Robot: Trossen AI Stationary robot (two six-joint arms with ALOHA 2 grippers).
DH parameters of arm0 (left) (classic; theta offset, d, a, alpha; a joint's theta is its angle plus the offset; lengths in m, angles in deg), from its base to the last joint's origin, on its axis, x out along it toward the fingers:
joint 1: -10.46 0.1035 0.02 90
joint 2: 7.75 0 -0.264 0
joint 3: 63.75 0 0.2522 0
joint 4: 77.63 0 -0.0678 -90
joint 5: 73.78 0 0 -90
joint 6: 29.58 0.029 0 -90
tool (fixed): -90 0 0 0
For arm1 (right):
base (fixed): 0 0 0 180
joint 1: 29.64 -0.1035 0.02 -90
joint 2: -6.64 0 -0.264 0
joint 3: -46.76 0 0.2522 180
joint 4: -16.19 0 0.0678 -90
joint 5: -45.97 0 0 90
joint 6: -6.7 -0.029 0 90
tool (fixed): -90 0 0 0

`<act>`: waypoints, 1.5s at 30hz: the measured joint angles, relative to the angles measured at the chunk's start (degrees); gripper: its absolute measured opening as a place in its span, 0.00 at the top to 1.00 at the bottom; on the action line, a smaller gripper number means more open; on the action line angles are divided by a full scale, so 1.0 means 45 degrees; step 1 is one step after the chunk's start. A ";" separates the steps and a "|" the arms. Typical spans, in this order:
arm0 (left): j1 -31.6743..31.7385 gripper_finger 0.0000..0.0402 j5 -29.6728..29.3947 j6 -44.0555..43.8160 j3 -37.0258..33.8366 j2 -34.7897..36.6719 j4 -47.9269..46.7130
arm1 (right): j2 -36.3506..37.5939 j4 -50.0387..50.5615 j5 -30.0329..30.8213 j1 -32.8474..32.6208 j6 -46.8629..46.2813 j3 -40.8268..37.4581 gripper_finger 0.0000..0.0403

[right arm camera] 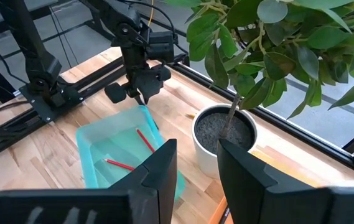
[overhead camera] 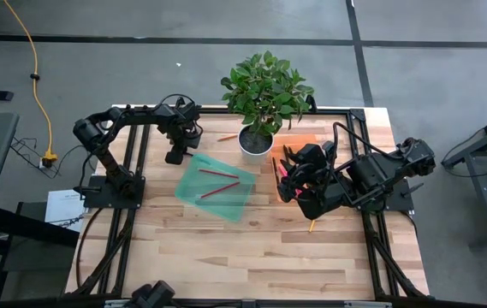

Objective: Sort pens & pencils
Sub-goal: Put the blue pencil into the blue bin

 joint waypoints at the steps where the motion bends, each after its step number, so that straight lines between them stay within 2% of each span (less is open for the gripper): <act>1: 0.0000 0.82 -0.0035 0.0006 -0.0009 0.0033 0.0026 | 0.0000 0.0004 0.0000 0.0001 0.0001 0.0000 0.73; 10: -0.0005 0.98 -0.0117 0.0044 -0.0022 0.0100 0.0142 | 0.0000 0.0093 0.0008 0.0003 0.0141 0.0000 0.73; 16: -0.0010 0.95 -0.0309 0.0000 -0.0061 0.0465 0.0242 | 0.0000 0.0101 0.0063 0.0001 0.0141 0.0000 0.73; 21: 0.0000 0.99 -0.0550 0.0001 -0.0052 0.1291 0.0072 | 0.0000 0.0106 0.0235 0.0005 0.0211 0.0000 0.73; 27: -0.0005 0.97 -0.0574 -0.0151 0.0001 0.2593 -0.0188 | 0.0000 0.0111 0.0255 0.0005 0.0327 0.0000 0.73; 32: -0.0005 1.00 -0.0505 -0.0201 0.0511 0.3724 -0.0717 | 0.0000 0.0110 0.0262 0.0000 0.0558 0.0000 0.73; 35: -0.0020 0.99 0.0007 -0.0169 0.1058 0.4184 -0.1541 | 0.0000 0.0111 0.0283 0.0005 0.0591 0.0000 0.73; 40: -0.1016 1.00 0.0778 -0.0454 0.1937 0.4296 -0.3119 | 0.0000 0.0106 0.0355 0.0005 0.0793 0.0000 0.73; 45: -0.3051 1.00 0.1256 -0.1192 0.2255 0.4306 -0.3057 | 0.0000 0.0108 0.0379 0.0005 0.0891 0.0000 0.73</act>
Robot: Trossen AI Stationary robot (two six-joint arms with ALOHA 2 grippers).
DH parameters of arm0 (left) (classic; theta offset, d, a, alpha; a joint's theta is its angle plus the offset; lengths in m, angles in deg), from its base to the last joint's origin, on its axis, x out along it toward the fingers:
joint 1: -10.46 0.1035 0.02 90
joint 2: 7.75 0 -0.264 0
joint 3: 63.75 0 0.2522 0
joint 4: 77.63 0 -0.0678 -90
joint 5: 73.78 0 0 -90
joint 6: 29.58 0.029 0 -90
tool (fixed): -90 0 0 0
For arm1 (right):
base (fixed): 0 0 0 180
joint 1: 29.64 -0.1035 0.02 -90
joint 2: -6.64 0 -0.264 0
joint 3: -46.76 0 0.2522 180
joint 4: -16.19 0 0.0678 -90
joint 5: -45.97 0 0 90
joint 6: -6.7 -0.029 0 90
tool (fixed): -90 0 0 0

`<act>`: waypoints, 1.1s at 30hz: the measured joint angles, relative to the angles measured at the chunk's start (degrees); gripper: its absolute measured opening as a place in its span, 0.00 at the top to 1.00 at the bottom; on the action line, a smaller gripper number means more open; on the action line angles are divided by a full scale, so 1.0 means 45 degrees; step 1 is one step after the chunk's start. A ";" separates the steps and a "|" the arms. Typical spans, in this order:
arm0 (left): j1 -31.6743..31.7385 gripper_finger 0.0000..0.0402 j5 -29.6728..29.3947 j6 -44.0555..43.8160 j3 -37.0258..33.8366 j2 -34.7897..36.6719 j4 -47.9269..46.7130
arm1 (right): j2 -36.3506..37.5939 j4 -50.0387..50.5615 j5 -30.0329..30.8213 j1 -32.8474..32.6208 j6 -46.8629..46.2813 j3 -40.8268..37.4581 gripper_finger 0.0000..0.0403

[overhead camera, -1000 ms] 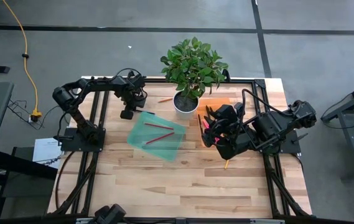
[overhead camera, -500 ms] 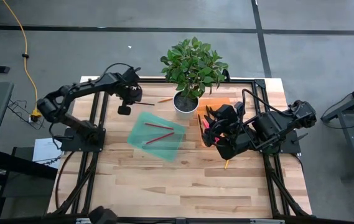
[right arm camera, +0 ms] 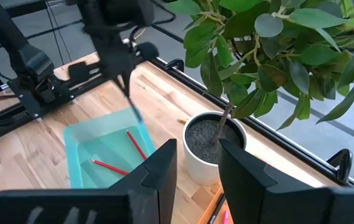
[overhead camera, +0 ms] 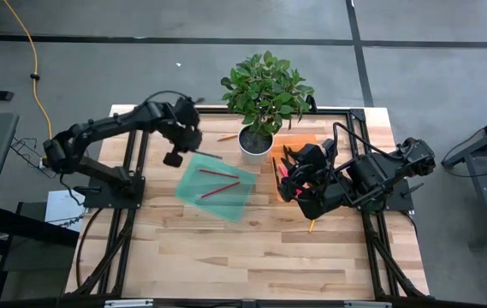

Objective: Sort pens & pencils
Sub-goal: Put the blue pencil into the blue bin, then put the orange pencil into the blue bin

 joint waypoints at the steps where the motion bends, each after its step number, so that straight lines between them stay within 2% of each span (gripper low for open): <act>1: -0.0455 1.00 0.0010 -0.0169 0.0005 0.0000 0.0107 | 0.0000 0.0003 0.0005 0.0000 0.0014 0.0000 0.73; 7: -0.2453 1.00 0.0309 -0.1225 0.0005 -0.0078 0.0163 | 0.0000 0.0002 -0.0001 0.0000 0.0024 0.0000 0.73; 12: -0.2967 0.97 0.0288 -0.2193 0.0005 -0.0199 0.0570 | 0.0000 -0.0002 -0.0054 0.0000 0.0027 0.0000 0.73; 21: -0.2952 0.76 0.0246 -0.2815 0.0005 -0.0345 0.0860 | 0.0000 -0.0094 -0.0399 -0.0038 0.0362 -0.0005 0.73; 23: -0.2967 0.72 -0.0897 -0.2959 0.0005 -0.0388 0.1270 | 0.0000 -0.0094 -0.0403 -0.0094 0.0411 -0.0005 0.73; 25: -0.2924 0.70 -0.1997 -0.3029 0.0005 -0.0390 0.1760 | 0.0000 -0.0099 -0.0403 -0.0156 0.0473 -0.0005 0.73; 27: -0.2540 0.70 -0.2481 -0.3039 0.0005 -0.0396 0.2254 | 0.0000 -0.0104 -0.0405 -0.0194 0.0498 -0.0005 0.73; 33: -0.0729 0.72 -0.1720 -0.3482 0.0004 -0.1375 0.2162 | 0.0000 -0.0193 -0.0481 -0.0199 0.0595 -0.0005 0.73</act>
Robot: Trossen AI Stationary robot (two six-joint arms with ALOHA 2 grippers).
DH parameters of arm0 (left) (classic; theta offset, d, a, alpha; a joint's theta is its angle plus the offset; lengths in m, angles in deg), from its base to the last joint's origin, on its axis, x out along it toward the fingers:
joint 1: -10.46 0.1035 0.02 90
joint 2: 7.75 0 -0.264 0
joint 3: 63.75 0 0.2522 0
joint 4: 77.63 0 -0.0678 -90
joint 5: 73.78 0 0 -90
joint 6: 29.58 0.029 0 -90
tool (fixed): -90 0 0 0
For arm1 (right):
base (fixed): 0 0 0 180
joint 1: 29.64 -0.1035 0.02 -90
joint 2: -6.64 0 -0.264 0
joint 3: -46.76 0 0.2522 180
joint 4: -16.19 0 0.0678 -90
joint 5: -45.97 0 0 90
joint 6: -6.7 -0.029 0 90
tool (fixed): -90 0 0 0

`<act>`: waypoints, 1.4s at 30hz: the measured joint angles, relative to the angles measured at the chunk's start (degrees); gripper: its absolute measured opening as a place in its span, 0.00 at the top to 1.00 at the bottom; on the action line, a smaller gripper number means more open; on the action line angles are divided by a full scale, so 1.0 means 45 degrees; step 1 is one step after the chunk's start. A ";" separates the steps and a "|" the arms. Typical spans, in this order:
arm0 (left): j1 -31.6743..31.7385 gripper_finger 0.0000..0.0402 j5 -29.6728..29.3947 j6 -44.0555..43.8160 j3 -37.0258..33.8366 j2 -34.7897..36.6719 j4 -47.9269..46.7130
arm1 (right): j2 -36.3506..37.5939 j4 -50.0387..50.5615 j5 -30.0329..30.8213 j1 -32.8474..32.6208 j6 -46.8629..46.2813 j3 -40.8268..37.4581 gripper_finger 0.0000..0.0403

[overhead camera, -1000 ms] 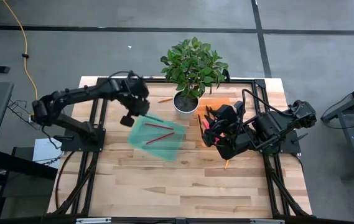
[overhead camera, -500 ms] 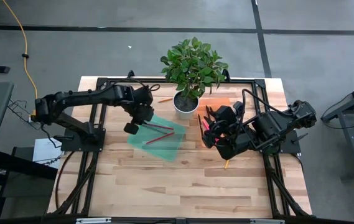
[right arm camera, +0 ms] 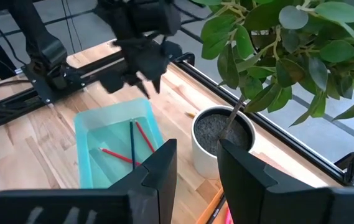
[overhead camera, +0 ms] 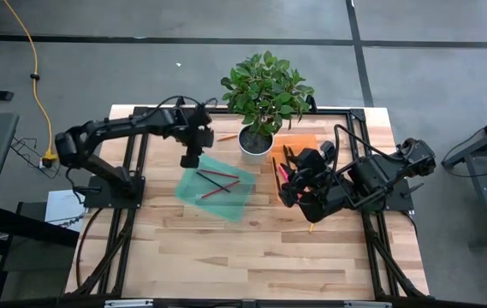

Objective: Sort pens & pencils
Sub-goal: Put the orange pencil into the blue bin

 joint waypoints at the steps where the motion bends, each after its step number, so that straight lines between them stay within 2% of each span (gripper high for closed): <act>1: 0.0255 0.73 0.0208 -0.0067 0.0025 -0.0151 0.0133 | 0.0000 0.0006 -0.0005 0.0000 0.0000 0.0000 0.73; 4: 0.0982 0.73 0.0458 0.0068 0.0251 -0.0534 0.0088 | 0.0000 0.0033 -0.0005 0.0005 0.0002 0.0000 0.73; 8: 0.1580 0.74 0.0549 0.0346 0.1310 -0.1193 0.0262 | 0.0000 0.0060 0.0000 0.0103 -0.0010 0.0000 0.73; 17: 0.2305 0.74 0.0668 0.1349 0.4597 -0.4175 -0.0863 | 0.0000 0.0081 0.0109 0.0793 -0.0039 0.0000 0.73; 21: 0.2450 0.74 0.0493 0.1602 0.5396 -0.4987 -0.1055 | 0.0005 0.0104 0.0109 0.0894 -0.0005 0.0000 0.73; 32: 0.2361 0.74 0.1631 0.1533 0.5567 -0.5694 -0.0481 | 0.0010 0.0293 -0.0125 0.0960 0.0288 0.0000 0.73; 42: 0.2361 0.74 0.1366 0.1429 0.5557 -0.6670 -0.0937 | 0.0015 0.0400 -0.0488 0.0962 -0.0139 0.0000 0.73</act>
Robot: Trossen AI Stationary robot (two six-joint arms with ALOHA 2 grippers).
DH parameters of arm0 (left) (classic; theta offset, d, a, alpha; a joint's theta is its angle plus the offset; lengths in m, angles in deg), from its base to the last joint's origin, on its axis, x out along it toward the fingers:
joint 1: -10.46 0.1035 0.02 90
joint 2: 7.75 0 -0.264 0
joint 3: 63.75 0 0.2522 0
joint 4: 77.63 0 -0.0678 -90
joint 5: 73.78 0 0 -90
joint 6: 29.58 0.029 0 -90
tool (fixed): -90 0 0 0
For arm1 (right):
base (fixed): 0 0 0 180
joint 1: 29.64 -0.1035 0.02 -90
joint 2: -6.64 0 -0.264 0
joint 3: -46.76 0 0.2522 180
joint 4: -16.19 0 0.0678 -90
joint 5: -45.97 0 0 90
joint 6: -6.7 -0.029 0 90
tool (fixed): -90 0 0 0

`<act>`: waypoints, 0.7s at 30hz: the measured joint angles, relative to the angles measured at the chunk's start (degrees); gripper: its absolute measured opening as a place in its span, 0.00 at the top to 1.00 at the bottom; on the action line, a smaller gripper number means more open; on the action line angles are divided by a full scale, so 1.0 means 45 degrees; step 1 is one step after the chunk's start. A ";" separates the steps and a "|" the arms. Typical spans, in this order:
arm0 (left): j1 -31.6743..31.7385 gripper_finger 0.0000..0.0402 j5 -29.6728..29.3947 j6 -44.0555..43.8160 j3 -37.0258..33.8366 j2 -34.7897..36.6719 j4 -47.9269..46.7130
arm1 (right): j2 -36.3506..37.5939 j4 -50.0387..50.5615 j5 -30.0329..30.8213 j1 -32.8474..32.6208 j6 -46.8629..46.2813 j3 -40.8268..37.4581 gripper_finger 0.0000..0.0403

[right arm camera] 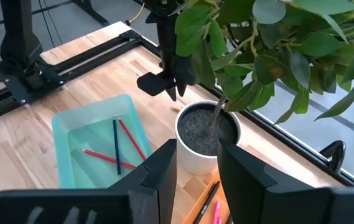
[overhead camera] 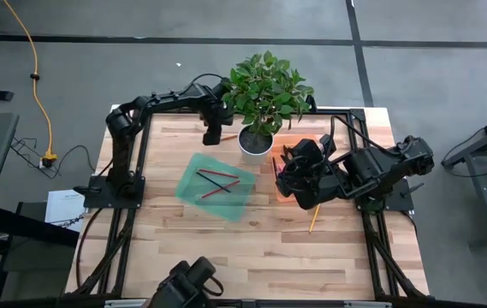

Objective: Sort pens & pencils
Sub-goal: Put the orange pencil into the blue bin

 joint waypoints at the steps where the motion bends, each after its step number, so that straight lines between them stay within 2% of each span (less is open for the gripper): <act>1: -0.0009 0.74 -0.0034 -0.0029 0.0000 -0.0052 0.0054 | 0.0000 0.0026 -0.0009 0.0000 -0.0046 0.0000 0.73; 9: -0.0004 0.74 -0.0545 -0.0157 -0.0001 -0.0107 0.0902 | 0.0000 0.0075 0.0027 0.0000 -0.0238 0.0000 0.73; 21: -0.0091 0.74 -0.0437 -0.0114 0.0350 -0.0712 0.0664 | 0.0000 0.0144 0.0158 0.0084 -0.0444 0.0000 0.73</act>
